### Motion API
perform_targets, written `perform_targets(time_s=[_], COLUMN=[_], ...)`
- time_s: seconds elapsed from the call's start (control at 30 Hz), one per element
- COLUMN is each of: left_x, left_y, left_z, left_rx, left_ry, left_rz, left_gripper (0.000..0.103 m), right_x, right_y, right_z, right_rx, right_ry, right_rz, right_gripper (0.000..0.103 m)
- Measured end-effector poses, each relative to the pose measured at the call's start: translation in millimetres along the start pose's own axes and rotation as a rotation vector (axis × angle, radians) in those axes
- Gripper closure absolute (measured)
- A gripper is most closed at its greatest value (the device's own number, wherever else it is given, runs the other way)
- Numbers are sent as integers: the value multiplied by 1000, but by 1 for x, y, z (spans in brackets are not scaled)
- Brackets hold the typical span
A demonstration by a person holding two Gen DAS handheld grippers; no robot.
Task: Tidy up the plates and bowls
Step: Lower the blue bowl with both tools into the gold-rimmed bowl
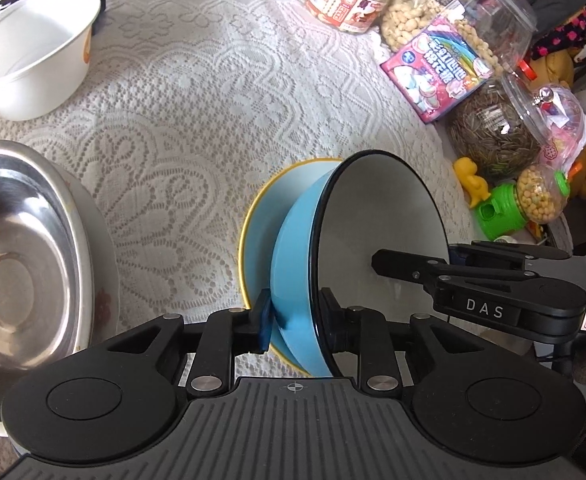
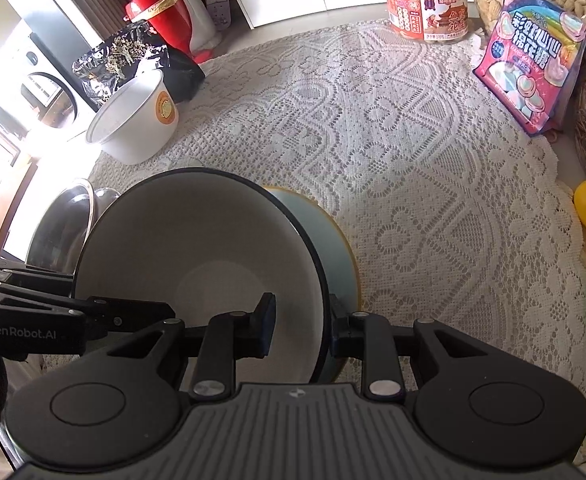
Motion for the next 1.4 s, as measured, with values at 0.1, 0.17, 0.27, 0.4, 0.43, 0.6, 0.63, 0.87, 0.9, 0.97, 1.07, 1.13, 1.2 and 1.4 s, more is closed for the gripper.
perform_targets(time_s=[0.1,0.17,0.27,0.4,0.43,0.6,0.63,0.87,0.9,0.97,1.07,1.13,1.2,1.4], left_x=[-1,-2,-5,-3,-3,-5,-5,-5,-5,-5,-6,-7,-7,-5], left_y=[1,0,0,0,0,3,4,10,10,11,11,11,10,9], left_z=[-1,-2,-3,-5,-5,-4,-3,10,12,16,19,16,12,2], left_rx=[-6,-6,-3,3,3,-2,-6,-6,-4,-5,1,7,8,7], left_ry=[12,20,30,32,37,58,61,76,75,74,77,72,70,60], left_rz=[15,37,62,75,81,95,94,80,77,75,83,99,113,131], left_gripper=[74,74,74,72,72,74,75,75,75,75,75,76,77,78], right_x=[1,1,0,1,1,1,-1,-3,-3,-3,-2,-2,-2,1], right_y=[-1,-2,-3,-4,-4,-4,-4,-3,-3,-1,0,0,-1,-5], right_z=[-1,-2,-3,-5,-5,-5,-6,-13,-14,-18,-20,-18,-16,-12], right_rx=[-2,-1,-2,-11,-15,-21,-21,-35,-38,-49,-56,-53,-44,-30], right_ry=[0,2,4,11,10,1,2,5,4,-9,-22,-21,-13,-8], right_rz=[-6,-5,-7,-9,-13,-15,-10,4,3,-3,-17,-20,-15,-17], right_gripper=[77,77,78,78,78,78,78,78,78,78,78,78,78,78])
Point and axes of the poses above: each gripper's, at about its wrist camera, not at the fingertips, and z roughly the way its jaws point, x to its left, y to its top, the point moved 8 cm from there along z, roughly the way its jaws point, and after that the axes turned 5 degrees about -x, right-handed, at the moved point
